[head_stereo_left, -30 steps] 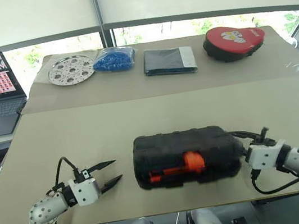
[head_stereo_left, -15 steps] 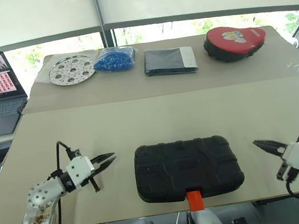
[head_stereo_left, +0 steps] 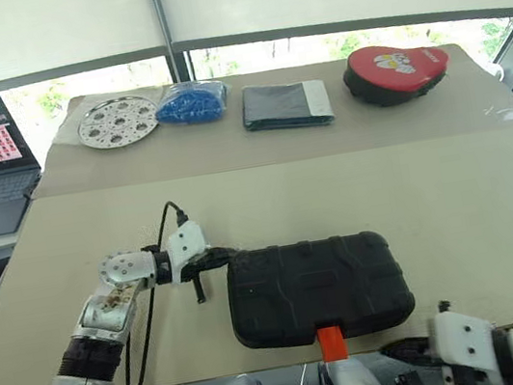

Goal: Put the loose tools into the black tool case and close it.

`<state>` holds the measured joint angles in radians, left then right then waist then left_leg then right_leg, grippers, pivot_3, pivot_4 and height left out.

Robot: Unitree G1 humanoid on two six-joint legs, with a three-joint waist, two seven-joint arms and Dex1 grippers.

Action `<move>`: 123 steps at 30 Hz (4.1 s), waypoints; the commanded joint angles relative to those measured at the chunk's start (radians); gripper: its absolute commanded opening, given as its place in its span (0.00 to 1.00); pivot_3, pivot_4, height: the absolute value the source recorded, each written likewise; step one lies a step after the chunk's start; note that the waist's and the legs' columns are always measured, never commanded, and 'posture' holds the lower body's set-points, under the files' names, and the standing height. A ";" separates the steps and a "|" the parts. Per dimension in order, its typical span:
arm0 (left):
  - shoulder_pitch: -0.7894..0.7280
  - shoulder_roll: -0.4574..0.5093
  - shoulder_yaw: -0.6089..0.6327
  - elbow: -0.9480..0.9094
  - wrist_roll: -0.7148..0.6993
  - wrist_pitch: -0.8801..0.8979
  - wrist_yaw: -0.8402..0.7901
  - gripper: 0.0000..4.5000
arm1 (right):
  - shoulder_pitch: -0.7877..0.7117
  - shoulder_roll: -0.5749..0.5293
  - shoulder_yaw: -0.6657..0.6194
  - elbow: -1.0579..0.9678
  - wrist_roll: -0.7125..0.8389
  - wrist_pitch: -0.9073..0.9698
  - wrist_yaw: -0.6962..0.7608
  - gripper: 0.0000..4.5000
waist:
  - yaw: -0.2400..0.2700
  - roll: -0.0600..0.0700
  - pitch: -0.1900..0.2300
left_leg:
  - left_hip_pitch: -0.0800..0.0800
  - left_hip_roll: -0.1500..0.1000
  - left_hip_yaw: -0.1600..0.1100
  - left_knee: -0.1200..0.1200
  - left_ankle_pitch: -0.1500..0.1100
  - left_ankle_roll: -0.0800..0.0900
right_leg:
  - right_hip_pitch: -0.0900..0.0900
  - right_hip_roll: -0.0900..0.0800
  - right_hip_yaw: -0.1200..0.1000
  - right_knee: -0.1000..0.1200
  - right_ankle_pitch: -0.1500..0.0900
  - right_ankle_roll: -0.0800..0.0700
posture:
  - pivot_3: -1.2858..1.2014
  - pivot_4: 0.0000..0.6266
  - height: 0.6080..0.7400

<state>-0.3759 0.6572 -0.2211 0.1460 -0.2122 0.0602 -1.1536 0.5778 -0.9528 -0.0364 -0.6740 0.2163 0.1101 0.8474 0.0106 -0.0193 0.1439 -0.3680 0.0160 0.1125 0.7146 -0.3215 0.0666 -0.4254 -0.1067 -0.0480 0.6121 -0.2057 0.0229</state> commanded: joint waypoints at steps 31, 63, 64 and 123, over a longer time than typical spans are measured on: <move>-0.019 0.044 0.245 -0.288 -0.407 0.503 -0.008 0.01 | -0.464 0.172 -0.058 0.245 0.016 0.133 0.010 0.00 | 0.001 -0.001 0.001 | 0.000 0.000 -0.002 0.001 0.001 -0.002 | 0.001 -0.001 -0.003 0.002 0.001 -0.001 | 0.52 0.24 1.00; -0.305 -0.288 -0.197 0.123 0.072 0.316 0.033 0.01 | -0.374 0.165 -0.083 0.031 0.144 0.408 -0.086 0.00 | 0.006 -0.003 -0.009 | 0.000 -0.002 -0.002 0.006 -0.002 0.006 | 0.005 0.000 0.001 0.000 0.002 0.003 | 0.52 0.24 1.00; -0.303 -0.289 -0.198 0.122 0.073 0.317 0.034 0.01 | -0.386 0.170 -0.072 0.038 0.141 0.405 -0.090 0.00 | 0.005 -0.003 -0.009 | 0.000 -0.002 -0.002 0.006 -0.003 0.007 | 0.005 0.000 0.001 0.000 0.002 0.003 | 0.52 0.24 1.00; -0.283 -0.278 -0.191 0.117 0.085 0.346 0.042 0.01 | -0.595 0.263 0.043 0.198 0.110 0.291 -0.037 0.00 | -0.001 -0.002 -0.012 | 0.001 -0.002 -0.002 0.006 -0.004 0.009 | 0.005 0.000 0.001 0.000 0.002 0.003 | 0.52 0.24 1.00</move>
<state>-0.7053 0.3717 -0.3583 0.2097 -0.1775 0.3557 -1.1117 0.0075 -0.7087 0.0398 -0.4228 0.2959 0.4654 0.8159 0.0091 -0.0212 0.1323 -0.3674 0.0141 0.1108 0.7205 -0.3259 0.0758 -0.4208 -0.1069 -0.0466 0.6125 -0.2038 0.0259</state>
